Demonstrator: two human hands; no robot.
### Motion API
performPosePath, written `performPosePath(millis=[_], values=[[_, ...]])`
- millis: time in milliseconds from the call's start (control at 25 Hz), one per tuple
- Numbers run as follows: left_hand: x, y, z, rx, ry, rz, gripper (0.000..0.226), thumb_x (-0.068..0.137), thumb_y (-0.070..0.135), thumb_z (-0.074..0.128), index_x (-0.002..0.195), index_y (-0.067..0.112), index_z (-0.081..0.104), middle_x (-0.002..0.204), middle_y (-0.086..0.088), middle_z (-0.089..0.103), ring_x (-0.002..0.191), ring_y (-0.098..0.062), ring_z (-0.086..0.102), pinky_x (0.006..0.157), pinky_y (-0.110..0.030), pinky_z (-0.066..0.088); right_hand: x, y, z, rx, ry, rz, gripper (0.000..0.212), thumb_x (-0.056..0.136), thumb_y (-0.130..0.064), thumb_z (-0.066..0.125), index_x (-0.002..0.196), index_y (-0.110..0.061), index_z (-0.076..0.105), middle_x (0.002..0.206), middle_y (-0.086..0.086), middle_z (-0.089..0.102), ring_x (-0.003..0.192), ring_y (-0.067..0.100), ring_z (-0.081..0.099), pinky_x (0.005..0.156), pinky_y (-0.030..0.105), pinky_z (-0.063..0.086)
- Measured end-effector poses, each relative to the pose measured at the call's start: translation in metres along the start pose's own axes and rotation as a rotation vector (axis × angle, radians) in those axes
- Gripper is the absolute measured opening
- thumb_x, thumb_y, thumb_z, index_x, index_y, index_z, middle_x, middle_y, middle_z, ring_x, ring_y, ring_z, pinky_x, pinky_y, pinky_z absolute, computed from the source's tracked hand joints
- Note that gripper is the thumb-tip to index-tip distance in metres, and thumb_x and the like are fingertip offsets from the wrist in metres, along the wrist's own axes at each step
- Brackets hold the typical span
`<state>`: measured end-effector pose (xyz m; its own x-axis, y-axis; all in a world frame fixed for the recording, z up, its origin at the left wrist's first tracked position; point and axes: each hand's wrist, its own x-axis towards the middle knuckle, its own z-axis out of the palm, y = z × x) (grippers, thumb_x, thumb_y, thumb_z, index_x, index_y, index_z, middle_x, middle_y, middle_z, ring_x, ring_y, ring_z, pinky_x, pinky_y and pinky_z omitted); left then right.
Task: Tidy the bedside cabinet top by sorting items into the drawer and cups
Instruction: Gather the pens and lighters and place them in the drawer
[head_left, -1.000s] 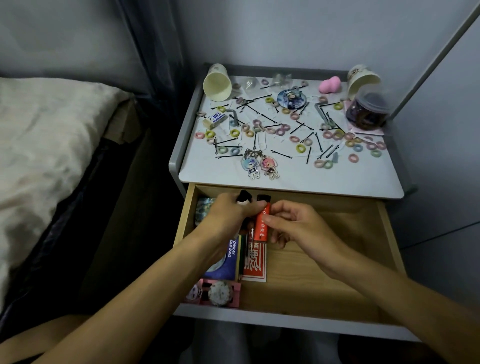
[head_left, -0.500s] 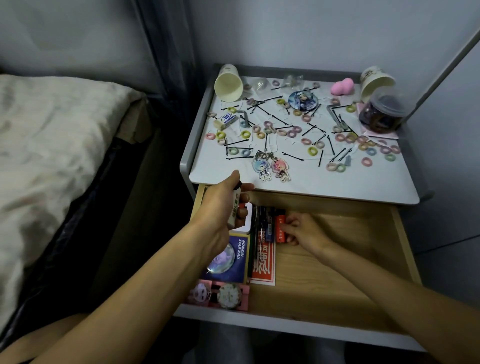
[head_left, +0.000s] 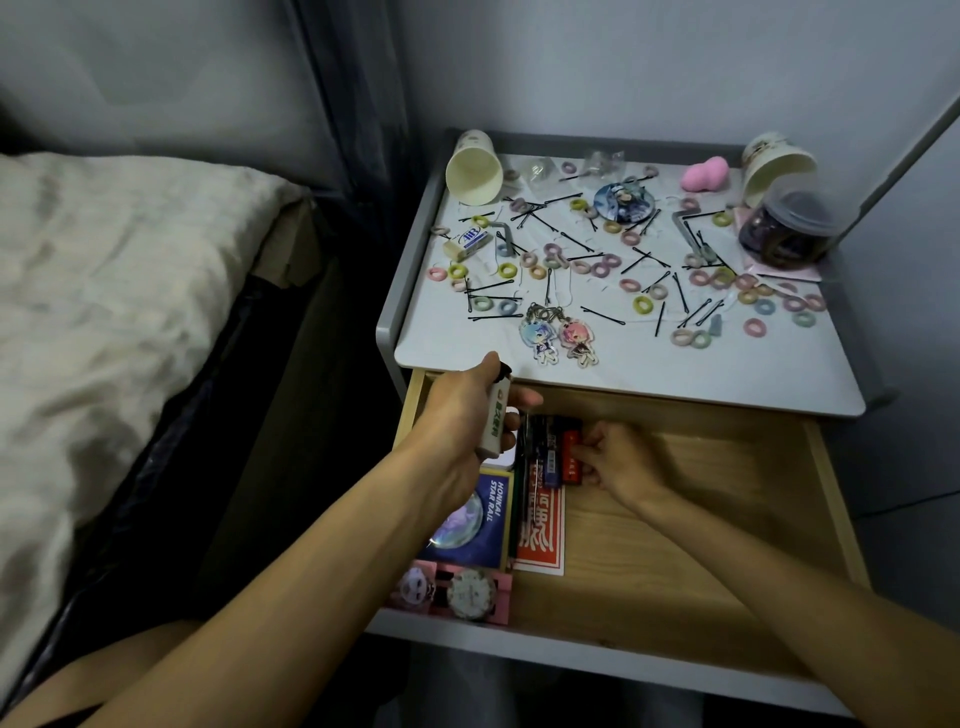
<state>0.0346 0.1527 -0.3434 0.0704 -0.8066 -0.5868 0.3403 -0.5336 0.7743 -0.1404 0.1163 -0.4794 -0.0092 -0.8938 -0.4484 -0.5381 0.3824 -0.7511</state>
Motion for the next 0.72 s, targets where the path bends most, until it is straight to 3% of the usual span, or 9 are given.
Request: performPosePath(millis=[120,320,400,520,600,720], values=[[-0.001,0.000,0.000,-0.003,-0.001,0.013,0.024,0.105,0.027,0.040,0.105,0.008,0.054,0.072,-0.008,0.068,0.060,-0.016,0.049,0.058,-0.030,0.039,0.002,0.000,0.002,-0.087,0.027,-0.026,0.027,0.089,-0.007,0.067,0.069,-0.016,0.051,0.059,0.002,0.056,0.052,0.014,0.053,0.042,0.020,0.040],[-0.006,0.002,0.001,0.003,-0.030,0.023,0.022,0.105,0.016,0.040,0.103,0.002,0.057,0.083,-0.011,0.067,0.064,-0.016,0.059,0.058,-0.026,0.051,-0.005,-0.002,-0.005,-0.172,0.058,-0.086,0.024,0.092,-0.020,0.065,0.070,-0.019,0.055,0.061,-0.002,0.058,0.054,0.012,0.053,0.053,0.026,0.043],[-0.006,0.003,0.002,0.024,-0.046,0.043,0.025,0.105,0.014,0.039,0.106,-0.001,0.058,0.089,-0.014,0.069,0.070,-0.018,0.064,0.065,-0.027,0.056,-0.015,-0.009,-0.012,-0.176,0.057,-0.133,0.024,0.094,-0.024,0.062,0.070,-0.021,0.057,0.062,-0.003,0.060,0.058,0.015,0.055,0.059,0.027,0.044],[-0.003,-0.001,0.006,0.091,-0.021,0.141,0.025,0.105,0.014,0.039,0.107,-0.001,0.059,0.089,-0.014,0.070,0.081,-0.024,0.066,0.083,-0.039,0.056,-0.053,-0.038,-0.026,0.179,-0.092,-0.169,0.019,0.098,-0.019,0.055,0.085,-0.010,0.065,0.071,0.007,0.065,0.060,0.016,0.057,0.053,0.020,0.044],[-0.003,-0.006,0.009,0.171,0.001,0.194,0.025,0.104,0.017,0.041,0.099,0.004,0.062,0.084,-0.010,0.069,0.079,-0.023,0.065,0.075,-0.038,0.054,-0.080,-0.062,-0.032,0.388,-0.210,-0.193,0.021,0.098,-0.023,0.054,0.100,-0.006,0.067,0.086,0.013,0.070,0.067,0.017,0.061,0.058,0.024,0.047],[-0.005,-0.016,0.012,0.173,-0.053,0.144,0.025,0.103,0.019,0.045,0.094,0.007,0.065,0.079,-0.007,0.068,0.072,-0.017,0.065,0.064,-0.029,0.051,-0.099,-0.081,-0.027,0.440,-0.266,-0.238,0.022,0.097,-0.019,0.056,0.108,-0.003,0.065,0.096,0.010,0.072,0.077,0.016,0.064,0.060,0.023,0.048]])
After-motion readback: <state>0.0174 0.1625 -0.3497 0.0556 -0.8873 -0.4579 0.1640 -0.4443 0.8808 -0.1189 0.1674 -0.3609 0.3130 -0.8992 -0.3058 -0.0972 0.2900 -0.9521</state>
